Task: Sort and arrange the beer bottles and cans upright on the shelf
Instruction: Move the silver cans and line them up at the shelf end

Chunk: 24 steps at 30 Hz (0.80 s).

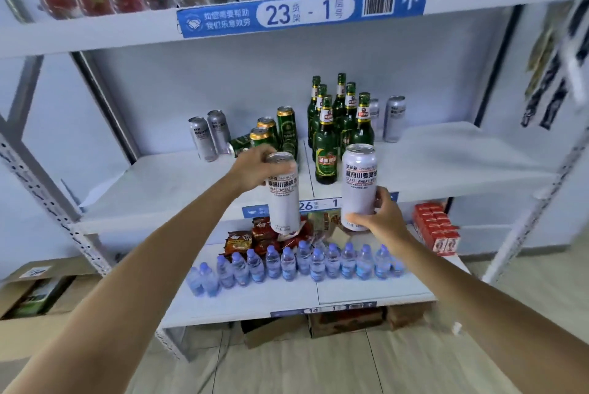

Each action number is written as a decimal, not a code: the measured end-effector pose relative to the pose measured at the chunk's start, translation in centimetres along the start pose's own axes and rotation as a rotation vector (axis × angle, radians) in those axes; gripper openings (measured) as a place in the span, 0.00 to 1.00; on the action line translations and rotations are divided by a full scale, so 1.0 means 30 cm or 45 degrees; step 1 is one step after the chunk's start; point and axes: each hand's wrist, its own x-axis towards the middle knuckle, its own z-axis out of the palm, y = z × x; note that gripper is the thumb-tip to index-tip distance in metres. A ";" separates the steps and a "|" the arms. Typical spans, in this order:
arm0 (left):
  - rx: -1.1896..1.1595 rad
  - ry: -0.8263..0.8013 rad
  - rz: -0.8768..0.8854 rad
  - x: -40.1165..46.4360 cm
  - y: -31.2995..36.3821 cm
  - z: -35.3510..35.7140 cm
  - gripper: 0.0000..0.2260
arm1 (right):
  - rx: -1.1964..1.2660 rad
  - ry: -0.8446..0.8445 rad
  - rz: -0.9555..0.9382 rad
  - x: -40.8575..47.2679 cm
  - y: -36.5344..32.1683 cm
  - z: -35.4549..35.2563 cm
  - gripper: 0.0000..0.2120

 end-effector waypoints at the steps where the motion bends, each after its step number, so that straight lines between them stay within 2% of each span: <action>1: 0.011 -0.003 0.015 0.006 0.039 0.038 0.18 | -0.012 0.014 0.003 0.003 0.012 -0.055 0.34; 5: 0.007 -0.018 0.038 0.067 0.187 0.212 0.23 | -0.043 0.077 -0.001 0.053 0.049 -0.289 0.33; 9: 0.020 -0.019 0.033 0.175 0.337 0.392 0.22 | -0.122 0.095 -0.044 0.171 0.083 -0.527 0.32; 15: -0.035 0.032 0.000 0.372 0.520 0.629 0.23 | -0.173 0.020 -0.070 0.374 0.122 -0.793 0.30; 18: 0.019 0.049 -0.052 0.474 0.562 0.708 0.23 | -0.159 -0.027 -0.050 0.477 0.143 -0.849 0.31; 22: 0.107 0.008 -0.094 0.634 0.597 0.782 0.15 | -0.150 -0.081 -0.015 0.631 0.171 -0.861 0.31; 24: 0.132 -0.016 -0.118 0.722 0.597 0.812 0.14 | -0.161 -0.116 0.006 0.725 0.192 -0.842 0.32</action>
